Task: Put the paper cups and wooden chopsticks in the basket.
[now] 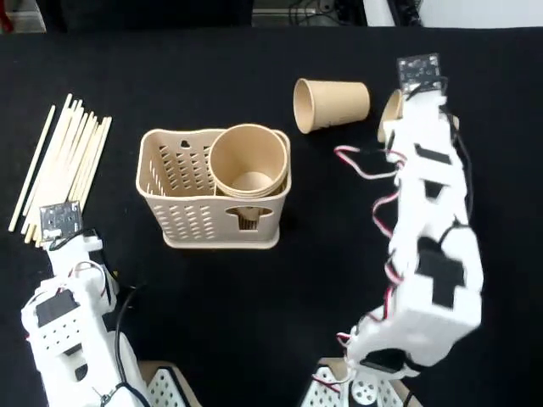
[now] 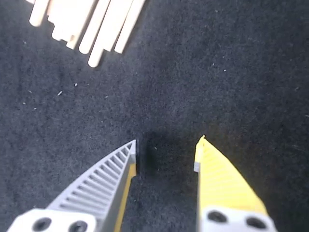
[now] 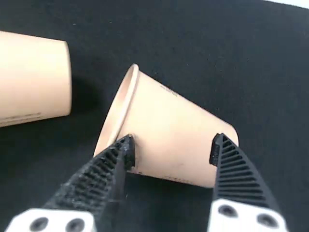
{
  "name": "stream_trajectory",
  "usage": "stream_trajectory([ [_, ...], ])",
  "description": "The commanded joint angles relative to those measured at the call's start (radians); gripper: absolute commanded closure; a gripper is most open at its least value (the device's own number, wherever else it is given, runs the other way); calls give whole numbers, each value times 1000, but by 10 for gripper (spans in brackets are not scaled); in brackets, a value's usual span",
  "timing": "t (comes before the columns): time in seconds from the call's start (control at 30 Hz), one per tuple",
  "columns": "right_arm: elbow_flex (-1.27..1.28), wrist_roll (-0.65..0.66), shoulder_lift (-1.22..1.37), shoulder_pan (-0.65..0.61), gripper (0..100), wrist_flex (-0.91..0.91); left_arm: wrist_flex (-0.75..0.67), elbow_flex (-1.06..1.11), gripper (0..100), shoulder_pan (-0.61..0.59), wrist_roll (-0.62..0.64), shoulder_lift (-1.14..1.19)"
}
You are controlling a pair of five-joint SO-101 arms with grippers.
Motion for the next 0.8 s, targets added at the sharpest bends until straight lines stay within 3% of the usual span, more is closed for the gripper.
stream_trajectory([
  [0.0,-108,11,36,18,737,-20,5,-5,801,15,-12,-12],
  [0.17,-120,17,31,25,789,-20,3,-5,801,15,-12,-12],
  [0.37,-59,8,-148,0,753,80,3,-5,801,16,-12,-12],
  [0.53,-2,-155,-274,-64,708,86,2,-5,801,16,-12,-12],
  [0.63,-4,-241,-239,-123,670,49,2,-7,801,16,-12,-12],
  [0.77,-38,-221,-82,-150,655,-84,2,-8,801,16,-12,-12],
])
